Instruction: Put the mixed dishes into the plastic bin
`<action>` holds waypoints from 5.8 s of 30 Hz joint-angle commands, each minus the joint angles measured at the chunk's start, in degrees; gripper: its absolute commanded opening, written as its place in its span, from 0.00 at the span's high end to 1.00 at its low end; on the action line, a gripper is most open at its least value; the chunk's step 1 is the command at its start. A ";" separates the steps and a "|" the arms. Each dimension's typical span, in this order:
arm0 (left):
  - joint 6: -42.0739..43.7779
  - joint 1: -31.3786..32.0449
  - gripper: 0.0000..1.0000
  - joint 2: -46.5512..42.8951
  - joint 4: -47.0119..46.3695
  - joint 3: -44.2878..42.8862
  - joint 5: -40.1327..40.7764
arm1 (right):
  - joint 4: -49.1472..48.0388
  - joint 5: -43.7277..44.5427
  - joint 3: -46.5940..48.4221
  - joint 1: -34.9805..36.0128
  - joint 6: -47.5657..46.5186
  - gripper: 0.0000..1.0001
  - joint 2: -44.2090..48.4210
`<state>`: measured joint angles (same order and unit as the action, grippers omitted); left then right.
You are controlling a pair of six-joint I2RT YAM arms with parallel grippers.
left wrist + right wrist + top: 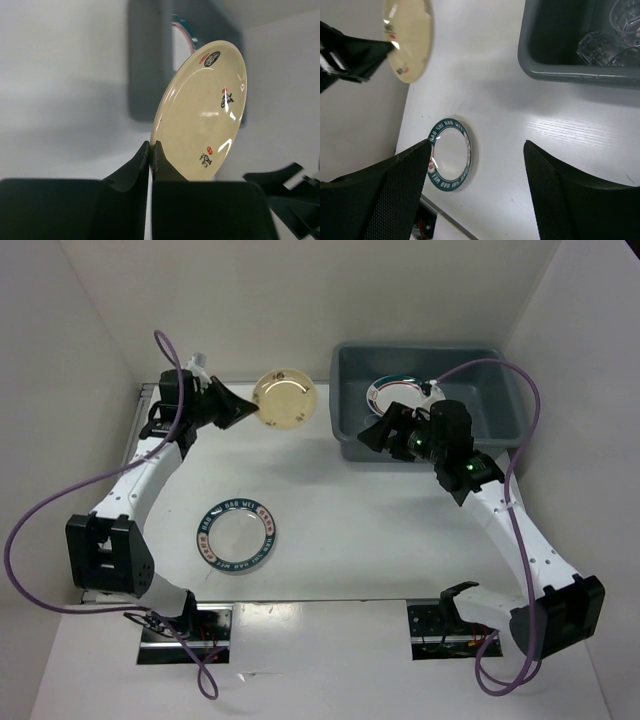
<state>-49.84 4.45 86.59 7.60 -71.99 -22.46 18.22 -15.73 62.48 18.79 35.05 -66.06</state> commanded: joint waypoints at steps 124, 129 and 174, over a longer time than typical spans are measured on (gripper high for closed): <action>4.41 6.10 0.15 -29.01 16.39 23.91 29.75 | -12.85 -3.79 -5.26 27.09 0.72 0.26 -27.88; 6.33 6.71 0.14 -31.21 17.98 25.14 30.98 | -19.61 -3.17 -2.99 27.62 2.13 0.27 -35.44; 4.93 8.56 0.08 -39.12 23.17 23.82 36.79 | 6.48 22.58 34.55 -16.75 -8.15 1.00 -30.87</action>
<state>-43.97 12.91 48.82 32.71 -49.39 16.25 24.71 5.43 93.12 3.09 27.79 -95.18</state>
